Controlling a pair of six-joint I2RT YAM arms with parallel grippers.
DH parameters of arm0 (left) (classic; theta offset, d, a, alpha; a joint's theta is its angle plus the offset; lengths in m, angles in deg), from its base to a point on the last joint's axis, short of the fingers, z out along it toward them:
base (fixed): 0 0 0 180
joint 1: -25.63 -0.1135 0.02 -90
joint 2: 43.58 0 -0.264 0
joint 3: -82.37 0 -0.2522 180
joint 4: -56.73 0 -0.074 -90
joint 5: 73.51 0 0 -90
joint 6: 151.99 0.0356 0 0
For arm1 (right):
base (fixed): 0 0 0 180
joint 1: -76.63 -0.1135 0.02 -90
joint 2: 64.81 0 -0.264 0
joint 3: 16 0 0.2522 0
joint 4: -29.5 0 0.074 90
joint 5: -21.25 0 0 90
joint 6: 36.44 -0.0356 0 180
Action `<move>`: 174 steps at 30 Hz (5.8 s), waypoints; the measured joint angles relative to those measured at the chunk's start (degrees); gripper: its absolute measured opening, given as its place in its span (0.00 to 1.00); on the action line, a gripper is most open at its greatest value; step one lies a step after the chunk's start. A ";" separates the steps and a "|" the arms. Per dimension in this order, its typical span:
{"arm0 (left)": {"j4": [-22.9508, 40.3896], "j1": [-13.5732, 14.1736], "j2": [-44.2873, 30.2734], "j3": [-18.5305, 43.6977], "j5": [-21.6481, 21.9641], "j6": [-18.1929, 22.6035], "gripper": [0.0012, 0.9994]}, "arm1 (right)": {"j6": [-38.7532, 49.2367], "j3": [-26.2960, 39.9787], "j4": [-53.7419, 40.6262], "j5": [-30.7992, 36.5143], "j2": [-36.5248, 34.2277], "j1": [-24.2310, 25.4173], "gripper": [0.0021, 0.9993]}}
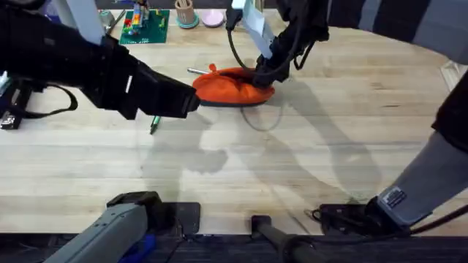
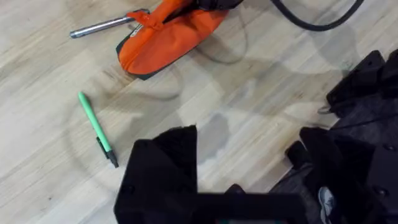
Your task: Unzip the bag, pick up the pens from the table one at a time and place them inside, then zip the bag closed.
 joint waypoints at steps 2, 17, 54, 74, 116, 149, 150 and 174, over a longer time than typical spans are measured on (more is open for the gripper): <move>-0.01 0.00 0.00 0.00 0.00 0.00 1.00 | 0.00 0.00 0.02 -0.17 -0.17 0.00 0.03; -0.09 0.00 0.00 0.00 0.00 -0.01 1.00 | 1.12 0.07 -0.17 -0.53 -0.49 -0.11 0.97; -1.40 0.00 0.00 0.00 0.00 -0.01 1.00 | -3.31 0.07 -3.16 -0.29 10.14 0.04 1.00; -1.40 0.00 0.00 0.00 0.00 -0.01 1.00 | -15.51 0.07 -6.25 -0.31 21.94 0.04 1.00; -11.52 0.00 -10.59 0.20 29.14 -17.53 1.00 | -27.32 0.07 -19.19 -0.29 31.93 8.61 1.00; -37.37 -0.57 -23.01 -20.15 33.22 -16.45 1.00 | -27.32 0.07 -19.37 -0.31 31.92 8.63 1.00; -37.58 -0.57 -23.89 -20.17 33.32 -16.45 0.99 | -27.32 0.07 -19.37 -0.29 31.93 8.61 1.00; -40.26 -0.41 -34.18 -19.89 31.94 -18.81 0.27 | -27.32 0.07 -19.30 -0.29 31.93 8.61 1.00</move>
